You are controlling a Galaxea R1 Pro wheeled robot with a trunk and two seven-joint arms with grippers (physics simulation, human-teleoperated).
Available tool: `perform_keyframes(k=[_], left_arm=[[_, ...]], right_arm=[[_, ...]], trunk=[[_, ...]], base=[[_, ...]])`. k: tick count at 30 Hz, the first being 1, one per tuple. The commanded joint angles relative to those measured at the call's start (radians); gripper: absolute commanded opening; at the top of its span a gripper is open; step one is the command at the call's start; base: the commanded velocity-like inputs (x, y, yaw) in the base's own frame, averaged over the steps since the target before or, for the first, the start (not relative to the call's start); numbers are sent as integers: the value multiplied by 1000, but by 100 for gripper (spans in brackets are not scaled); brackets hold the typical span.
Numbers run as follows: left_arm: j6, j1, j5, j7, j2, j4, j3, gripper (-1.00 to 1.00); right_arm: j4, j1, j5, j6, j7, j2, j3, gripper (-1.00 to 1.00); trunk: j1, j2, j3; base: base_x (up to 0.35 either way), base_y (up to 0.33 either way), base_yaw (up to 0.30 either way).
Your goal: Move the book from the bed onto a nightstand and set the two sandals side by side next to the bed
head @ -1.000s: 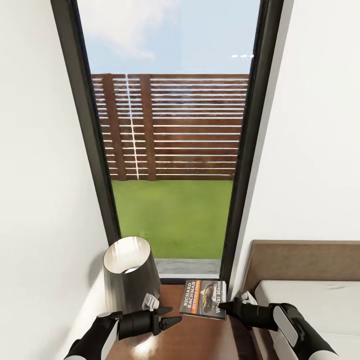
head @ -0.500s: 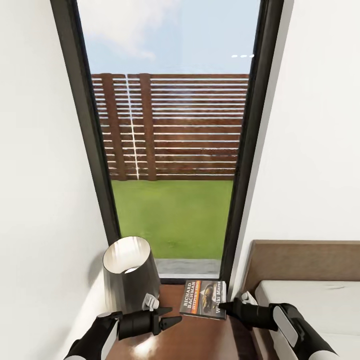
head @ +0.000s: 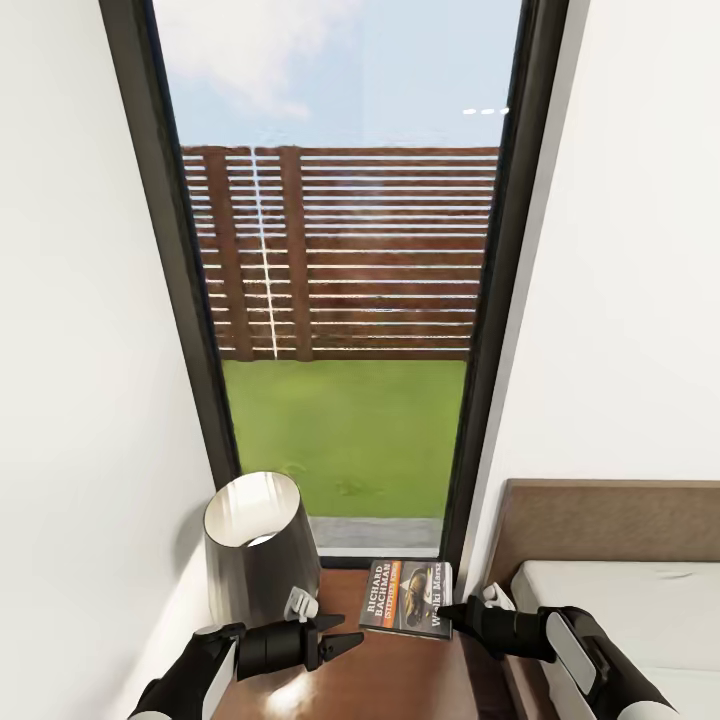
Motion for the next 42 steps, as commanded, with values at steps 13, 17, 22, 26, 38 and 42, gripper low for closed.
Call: perform_keyframes(k=[13,17,22,26,38,42], left_arm=[[11,-1,-10,-7,-2,-1,8,100],[11,-1,-10,-7,-2,-1,8,100],[11,-1,-11,-7,-2,-1,8,100],[12,-1,-11,-7,-2,-1,8,100],[12,-1,-9,-7,-3,-1,8,100],[12,-1,-9,-7,-3,-1,8,100]], right_arm=[[0,-1,0,5,3,0,-2,-100],[1,-1,1,5,3,0,-2,-100],[1,-1,1,5,3,0,-2,-100],[1,-1,1,5,3,0,-2,-100],[0,-1,0,7,4,-1,-2,-100],[0,-1,0,7,4,-1,-2,-100]], trunk=[[50,-93,-43],[66,-121,-55],[85,-156,-71],[100,-184,-84],[146,-268,-121],[162,-296,-134]], base=[[0,0,0],[0,0,0],[0,0,0],[0,0,0],[0,0,0],[0,0,0]])
